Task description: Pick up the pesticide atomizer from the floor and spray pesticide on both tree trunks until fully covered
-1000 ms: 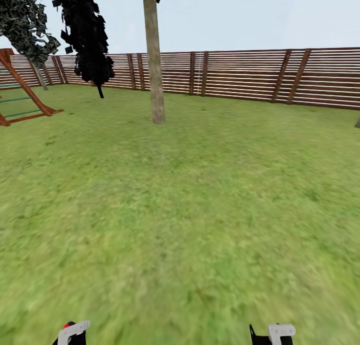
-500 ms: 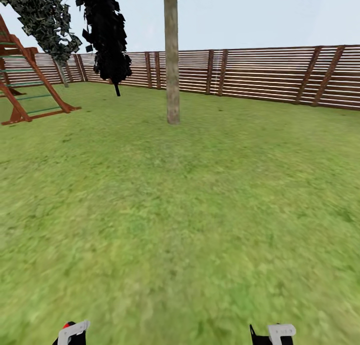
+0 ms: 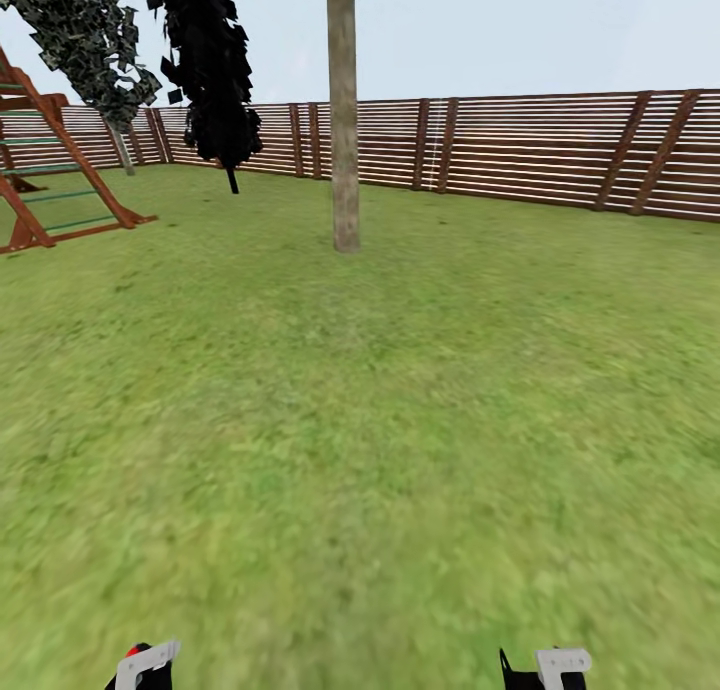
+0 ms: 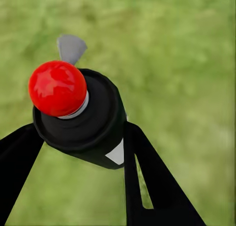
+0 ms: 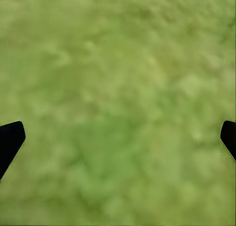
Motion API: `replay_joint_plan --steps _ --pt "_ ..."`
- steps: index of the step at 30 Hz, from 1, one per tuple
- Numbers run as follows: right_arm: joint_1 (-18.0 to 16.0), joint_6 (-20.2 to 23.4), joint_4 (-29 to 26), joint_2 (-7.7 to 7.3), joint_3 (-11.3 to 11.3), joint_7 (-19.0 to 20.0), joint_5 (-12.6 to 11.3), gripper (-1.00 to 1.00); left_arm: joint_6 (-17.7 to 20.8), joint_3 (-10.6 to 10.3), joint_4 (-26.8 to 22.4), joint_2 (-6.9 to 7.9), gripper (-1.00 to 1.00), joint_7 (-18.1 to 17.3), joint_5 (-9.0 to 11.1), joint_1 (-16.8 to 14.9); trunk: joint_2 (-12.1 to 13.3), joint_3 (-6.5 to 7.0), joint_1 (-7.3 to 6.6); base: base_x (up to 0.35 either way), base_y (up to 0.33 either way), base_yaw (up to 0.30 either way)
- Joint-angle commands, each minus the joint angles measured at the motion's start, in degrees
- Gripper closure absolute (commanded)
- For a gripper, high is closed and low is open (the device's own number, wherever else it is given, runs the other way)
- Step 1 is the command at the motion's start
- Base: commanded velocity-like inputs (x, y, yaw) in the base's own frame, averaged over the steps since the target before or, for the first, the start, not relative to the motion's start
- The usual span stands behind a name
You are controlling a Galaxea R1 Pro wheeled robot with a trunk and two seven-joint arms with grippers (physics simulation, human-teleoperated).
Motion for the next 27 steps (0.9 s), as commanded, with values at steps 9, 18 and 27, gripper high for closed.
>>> replay_joint_plan --steps 9,18,27 --pt "-0.04 -0.18 0.06 0.01 -0.43 -0.13 0.60 -1.00 -0.21 0.40 0.07 0.00 1.00 0.13 -0.60 -0.04 -0.02 -0.05 0.03 0.339 0.000 0.000" --pt "-0.04 -0.18 0.06 0.04 -0.43 -0.16 0.60 -1.00 -0.21 0.40 0.06 0.00 1.00 0.13 -0.60 -0.04 -0.02 -0.05 0.03 0.339 0.000 0.124" --pt "-0.04 -0.18 0.06 -0.04 -0.45 -0.08 0.60 -1.00 -0.21 0.41 0.05 0.00 1.00 0.13 -0.60 -0.04 -0.02 -0.05 0.03 0.339 0.000 0.018"
